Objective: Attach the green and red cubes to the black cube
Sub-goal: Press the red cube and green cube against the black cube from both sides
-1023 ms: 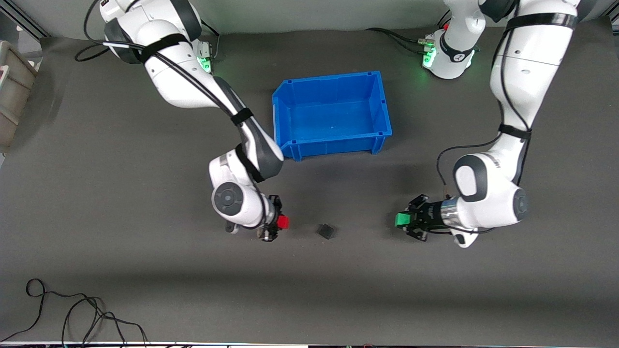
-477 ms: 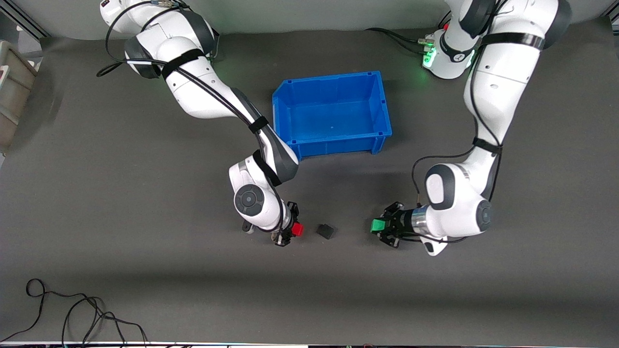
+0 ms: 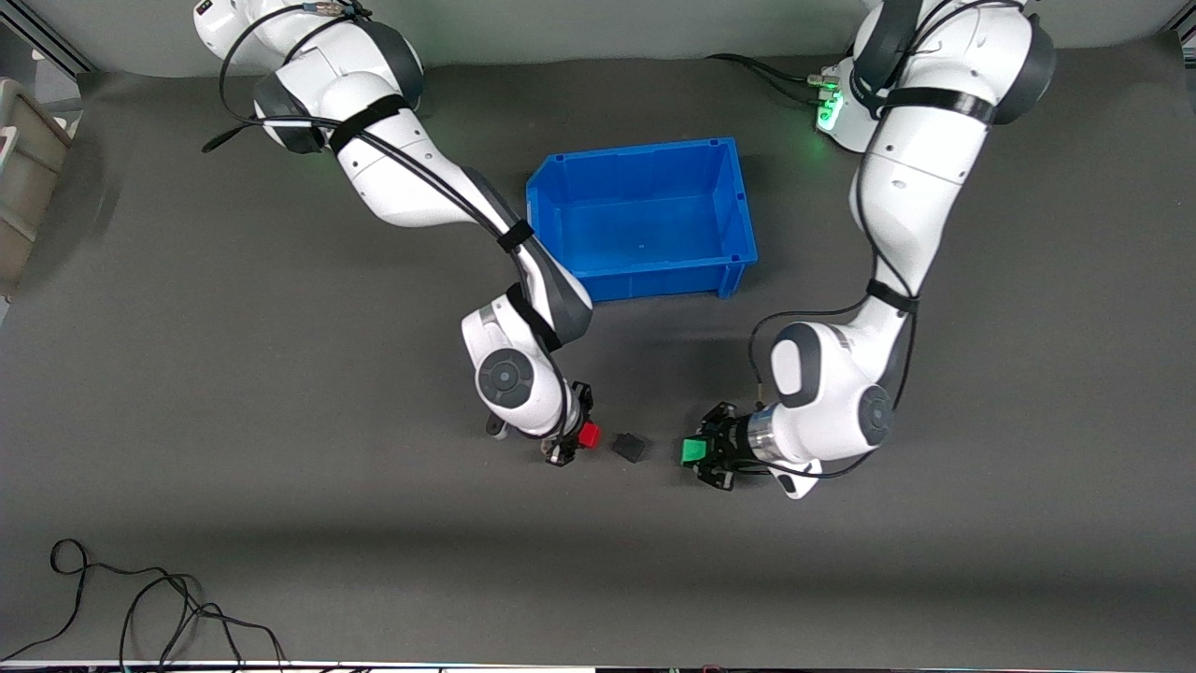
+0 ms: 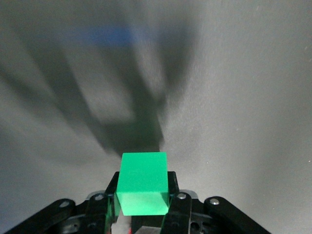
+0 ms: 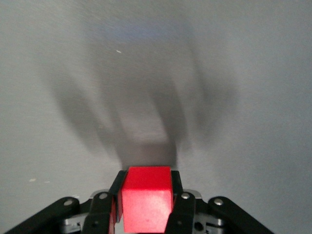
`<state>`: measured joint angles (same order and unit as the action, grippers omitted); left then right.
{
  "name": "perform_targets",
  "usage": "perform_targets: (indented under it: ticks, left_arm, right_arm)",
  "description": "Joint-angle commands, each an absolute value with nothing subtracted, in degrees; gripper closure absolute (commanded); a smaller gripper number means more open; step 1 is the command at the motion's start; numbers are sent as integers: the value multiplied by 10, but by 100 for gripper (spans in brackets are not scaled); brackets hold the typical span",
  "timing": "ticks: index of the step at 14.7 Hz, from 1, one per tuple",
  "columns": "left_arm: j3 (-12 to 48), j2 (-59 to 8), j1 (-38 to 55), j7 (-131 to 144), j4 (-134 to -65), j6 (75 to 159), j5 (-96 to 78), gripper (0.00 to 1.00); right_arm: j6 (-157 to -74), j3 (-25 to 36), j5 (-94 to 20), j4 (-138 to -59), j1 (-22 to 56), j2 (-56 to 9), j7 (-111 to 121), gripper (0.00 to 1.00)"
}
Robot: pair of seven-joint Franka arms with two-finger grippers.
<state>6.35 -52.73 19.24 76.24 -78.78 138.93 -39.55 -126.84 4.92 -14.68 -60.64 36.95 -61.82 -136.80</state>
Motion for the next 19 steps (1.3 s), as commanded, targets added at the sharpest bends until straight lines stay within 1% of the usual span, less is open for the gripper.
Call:
perform_targets:
  ticks: [1,4,7,10,14,19]
  left_arm:
    - [54,-543,214,795,-758,1397,-402,100]
    - [54,-548,220,813,-744,1397,-402,100]
    - [54,-551,222,810,-738,1397,-401,100]
    - [54,-569,222,812,-708,1397,-400,100]
    - [54,-574,222,810,-706,1397,-400,100]
    - [54,-580,241,805,-706,1407,-399,100]
  right_arm:
    - [-1273,55,-134,-569,376,-640,-1390,100]
    - [-1291,54,-134,-559,384,-651,-1390,100]
    - [-1293,55,-134,-559,384,-652,-1390,100]
    - [-1293,55,-134,-559,384,-653,-1390,100]
    - [-1310,56,-134,-560,381,-663,-1394,100]
    - [-1311,55,-134,-549,383,-666,-1401,100]
